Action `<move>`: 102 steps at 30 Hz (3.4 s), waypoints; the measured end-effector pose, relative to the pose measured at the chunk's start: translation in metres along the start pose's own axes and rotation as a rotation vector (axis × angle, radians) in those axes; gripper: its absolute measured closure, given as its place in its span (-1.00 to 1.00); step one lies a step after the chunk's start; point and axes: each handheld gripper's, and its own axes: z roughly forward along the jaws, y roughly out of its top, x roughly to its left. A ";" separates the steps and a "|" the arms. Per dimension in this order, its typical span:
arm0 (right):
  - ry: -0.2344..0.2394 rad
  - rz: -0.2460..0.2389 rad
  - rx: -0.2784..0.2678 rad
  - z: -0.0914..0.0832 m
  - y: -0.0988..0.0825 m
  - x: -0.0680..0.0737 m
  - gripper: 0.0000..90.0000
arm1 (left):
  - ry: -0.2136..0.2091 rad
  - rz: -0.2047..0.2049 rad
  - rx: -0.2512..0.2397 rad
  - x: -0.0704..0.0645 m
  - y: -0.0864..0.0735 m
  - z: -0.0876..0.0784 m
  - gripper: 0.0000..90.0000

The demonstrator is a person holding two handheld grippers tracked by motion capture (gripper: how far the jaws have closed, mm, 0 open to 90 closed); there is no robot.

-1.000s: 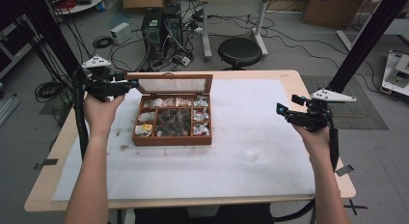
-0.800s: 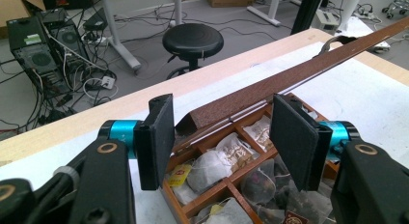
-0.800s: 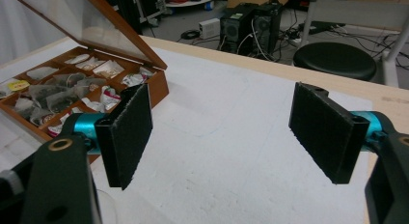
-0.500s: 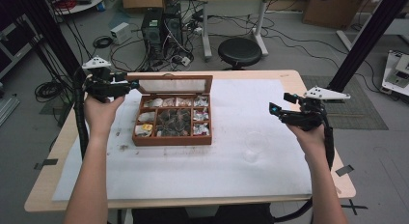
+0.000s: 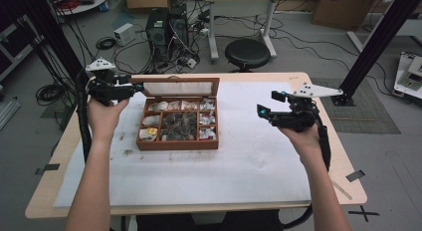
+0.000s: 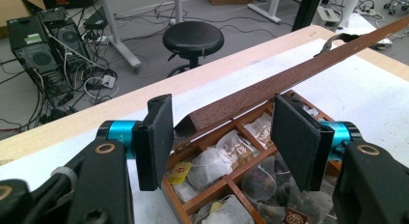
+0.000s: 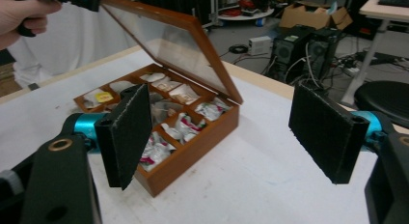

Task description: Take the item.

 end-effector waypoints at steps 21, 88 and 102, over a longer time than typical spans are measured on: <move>0.130 -0.078 0.071 0.075 0.034 0.069 -0.47 | 0.012 0.000 0.011 -0.001 0.004 0.001 -0.09; 0.154 -0.025 0.368 0.243 -0.024 0.119 0.99 | 0.004 0.000 0.016 0.000 0.003 0.001 -0.09; 0.148 -0.029 0.349 0.239 -0.022 0.117 1.00 | 0.005 -0.001 0.015 0.000 0.003 0.001 -0.09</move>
